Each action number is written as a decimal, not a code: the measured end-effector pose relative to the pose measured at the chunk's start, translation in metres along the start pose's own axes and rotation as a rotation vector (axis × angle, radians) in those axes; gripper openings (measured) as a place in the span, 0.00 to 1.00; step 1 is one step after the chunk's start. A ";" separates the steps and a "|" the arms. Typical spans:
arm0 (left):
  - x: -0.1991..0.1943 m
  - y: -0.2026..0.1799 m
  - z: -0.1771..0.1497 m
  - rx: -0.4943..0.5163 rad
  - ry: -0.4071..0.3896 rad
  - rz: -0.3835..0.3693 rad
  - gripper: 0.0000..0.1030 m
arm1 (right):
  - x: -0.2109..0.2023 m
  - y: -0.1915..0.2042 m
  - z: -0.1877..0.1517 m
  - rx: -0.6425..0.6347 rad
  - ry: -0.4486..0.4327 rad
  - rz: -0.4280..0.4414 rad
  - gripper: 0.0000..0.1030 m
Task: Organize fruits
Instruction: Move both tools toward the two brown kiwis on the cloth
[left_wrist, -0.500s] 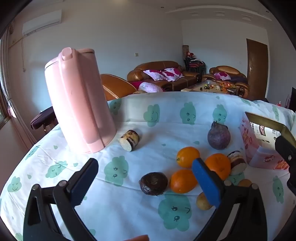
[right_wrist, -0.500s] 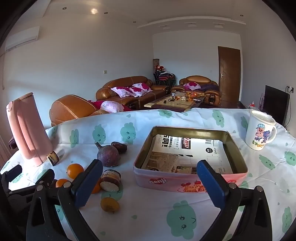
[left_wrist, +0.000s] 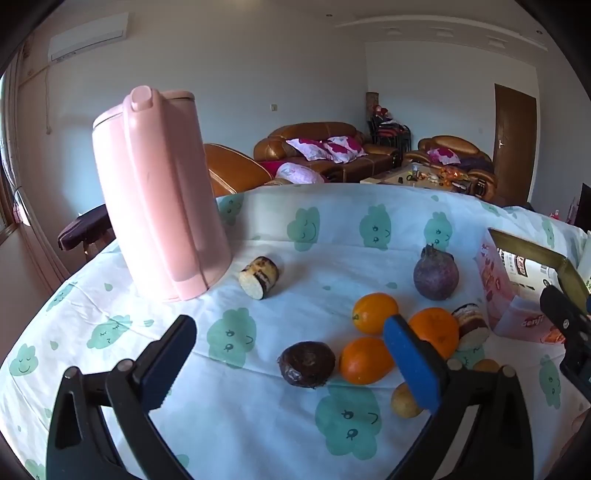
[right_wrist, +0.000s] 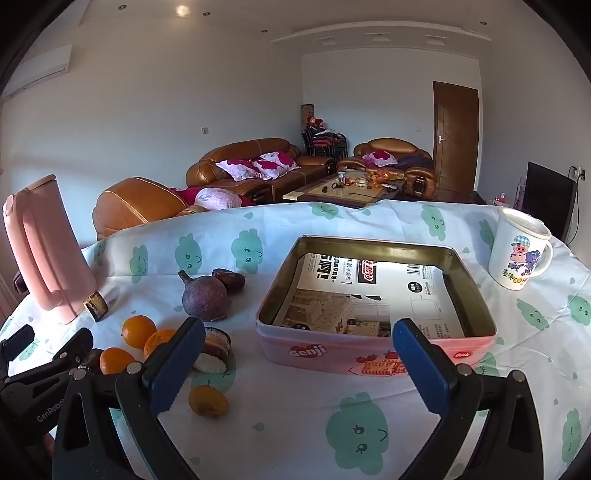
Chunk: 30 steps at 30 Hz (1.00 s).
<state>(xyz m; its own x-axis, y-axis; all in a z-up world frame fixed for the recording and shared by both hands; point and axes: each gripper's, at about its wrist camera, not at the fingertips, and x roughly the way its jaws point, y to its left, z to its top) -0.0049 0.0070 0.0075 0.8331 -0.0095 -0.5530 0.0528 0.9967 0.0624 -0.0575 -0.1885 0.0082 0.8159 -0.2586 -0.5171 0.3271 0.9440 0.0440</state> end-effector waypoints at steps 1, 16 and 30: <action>-0.001 0.000 0.000 -0.001 0.001 0.001 1.00 | 0.000 0.000 0.000 -0.001 0.000 0.002 0.99; 0.009 -0.006 -0.005 0.013 0.027 -0.020 1.00 | 0.003 0.003 -0.001 -0.014 0.018 0.013 0.99; 0.010 -0.007 -0.008 0.008 0.037 -0.028 1.00 | -0.002 -0.007 -0.003 -0.025 0.033 0.059 0.99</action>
<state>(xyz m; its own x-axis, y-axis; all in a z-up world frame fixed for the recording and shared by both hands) -0.0014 0.0005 -0.0051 0.8102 -0.0338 -0.5851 0.0802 0.9953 0.0535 -0.0628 -0.1937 0.0064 0.8173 -0.1961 -0.5418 0.2668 0.9622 0.0543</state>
